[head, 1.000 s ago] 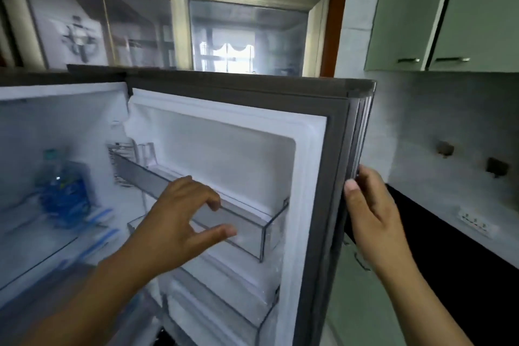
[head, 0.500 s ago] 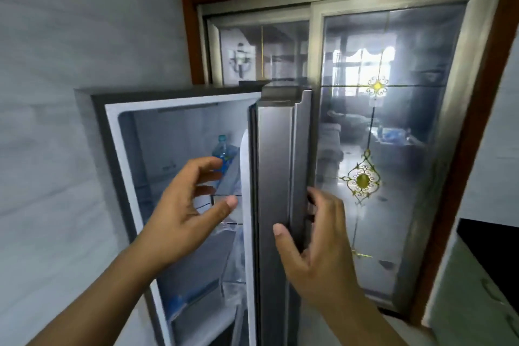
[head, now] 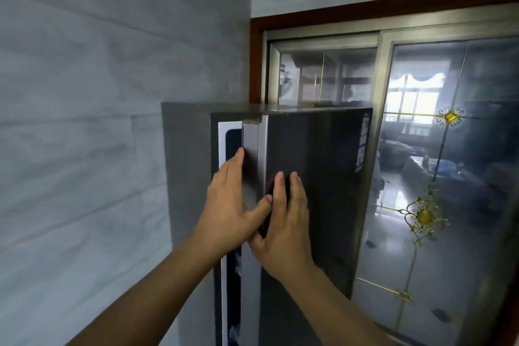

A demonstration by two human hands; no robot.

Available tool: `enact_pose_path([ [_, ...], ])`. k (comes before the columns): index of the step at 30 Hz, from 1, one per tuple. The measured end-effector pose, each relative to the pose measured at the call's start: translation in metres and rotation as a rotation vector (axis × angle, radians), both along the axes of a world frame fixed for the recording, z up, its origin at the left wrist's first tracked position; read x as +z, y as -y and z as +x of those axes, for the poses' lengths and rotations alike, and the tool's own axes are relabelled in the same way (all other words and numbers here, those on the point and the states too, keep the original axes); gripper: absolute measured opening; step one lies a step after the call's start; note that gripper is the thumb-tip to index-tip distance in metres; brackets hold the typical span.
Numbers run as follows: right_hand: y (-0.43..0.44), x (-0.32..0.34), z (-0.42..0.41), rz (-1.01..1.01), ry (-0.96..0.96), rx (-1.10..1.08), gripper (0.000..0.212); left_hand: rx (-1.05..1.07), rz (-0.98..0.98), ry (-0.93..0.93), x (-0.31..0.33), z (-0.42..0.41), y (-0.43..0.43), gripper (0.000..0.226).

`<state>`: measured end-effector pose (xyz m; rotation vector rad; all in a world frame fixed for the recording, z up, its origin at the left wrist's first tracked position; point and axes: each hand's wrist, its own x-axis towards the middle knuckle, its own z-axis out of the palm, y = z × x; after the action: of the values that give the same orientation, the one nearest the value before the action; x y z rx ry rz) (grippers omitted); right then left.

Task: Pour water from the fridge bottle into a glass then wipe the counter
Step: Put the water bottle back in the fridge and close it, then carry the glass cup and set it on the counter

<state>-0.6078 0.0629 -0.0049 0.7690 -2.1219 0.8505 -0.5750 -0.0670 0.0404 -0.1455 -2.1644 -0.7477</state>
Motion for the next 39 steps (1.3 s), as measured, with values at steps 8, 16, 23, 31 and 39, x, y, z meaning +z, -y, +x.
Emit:
enact_pose_path([
  [8,0.086,0.006,-0.027,0.13,0.111,-0.106,0.128,0.243,-0.126,-0.055,-0.009,-0.035,0.067,0.074],
  [16,0.089,-0.002,-0.032,0.121,0.077,-0.142,0.124,0.037,-0.055,-0.052,-0.019,-0.045,0.079,0.074],
  [23,0.051,-0.006,-0.01,0.155,0.245,-0.055,0.088,-0.123,0.276,-0.039,-0.039,-0.013,0.054,0.066],
  [31,-0.124,-0.097,0.085,0.191,0.622,-0.363,0.041,-0.453,0.397,0.351,-0.089,0.052,-0.052,0.023],
  [39,-0.336,-0.171,0.263,0.014,0.97,-0.726,0.049,-0.861,0.087,0.84,-0.173,0.132,-0.282,0.016],
])
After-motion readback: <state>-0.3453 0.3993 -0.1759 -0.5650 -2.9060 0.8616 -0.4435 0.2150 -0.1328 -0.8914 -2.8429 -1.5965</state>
